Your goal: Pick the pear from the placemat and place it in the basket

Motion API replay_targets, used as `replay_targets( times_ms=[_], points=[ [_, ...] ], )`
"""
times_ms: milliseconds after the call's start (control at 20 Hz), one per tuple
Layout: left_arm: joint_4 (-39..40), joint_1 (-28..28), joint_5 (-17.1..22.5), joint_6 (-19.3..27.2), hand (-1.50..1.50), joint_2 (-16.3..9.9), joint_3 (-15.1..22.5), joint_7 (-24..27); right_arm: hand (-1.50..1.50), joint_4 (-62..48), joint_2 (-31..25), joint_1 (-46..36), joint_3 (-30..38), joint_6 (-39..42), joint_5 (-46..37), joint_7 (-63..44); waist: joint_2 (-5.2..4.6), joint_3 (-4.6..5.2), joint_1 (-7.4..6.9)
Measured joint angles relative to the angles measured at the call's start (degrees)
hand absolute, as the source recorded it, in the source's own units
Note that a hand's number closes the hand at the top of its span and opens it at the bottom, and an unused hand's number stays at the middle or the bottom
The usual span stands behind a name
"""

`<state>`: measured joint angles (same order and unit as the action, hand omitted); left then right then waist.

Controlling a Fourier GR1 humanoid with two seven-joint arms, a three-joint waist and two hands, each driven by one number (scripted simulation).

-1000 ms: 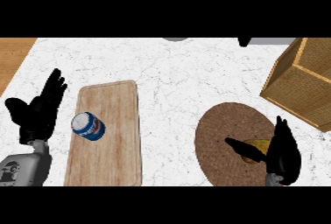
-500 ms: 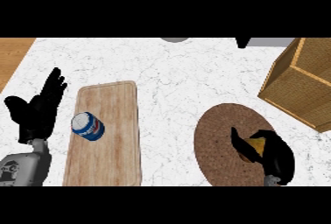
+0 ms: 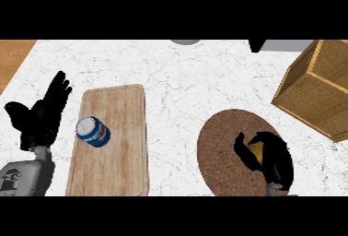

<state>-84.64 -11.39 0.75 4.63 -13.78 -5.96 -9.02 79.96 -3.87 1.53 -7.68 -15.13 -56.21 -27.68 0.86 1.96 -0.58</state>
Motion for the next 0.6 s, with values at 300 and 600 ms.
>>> replay_targets(
  times_ms=[300,600],
  points=[
    [0.3,-0.5,-0.3,-0.3,0.0,0.7,0.9,0.5,1.5,-2.5,0.7,-3.0,-8.0,0.1,7.9,8.8,-0.27,-0.4,-1.41],
    [-0.1,-1.0,-0.5,0.5,0.0,0.9,0.7,-1.1,1.5,-2.1,2.6,-2.8,-14.4,-7.4,21.4,20.1,-0.63,-1.54,-0.57]
  ],
)
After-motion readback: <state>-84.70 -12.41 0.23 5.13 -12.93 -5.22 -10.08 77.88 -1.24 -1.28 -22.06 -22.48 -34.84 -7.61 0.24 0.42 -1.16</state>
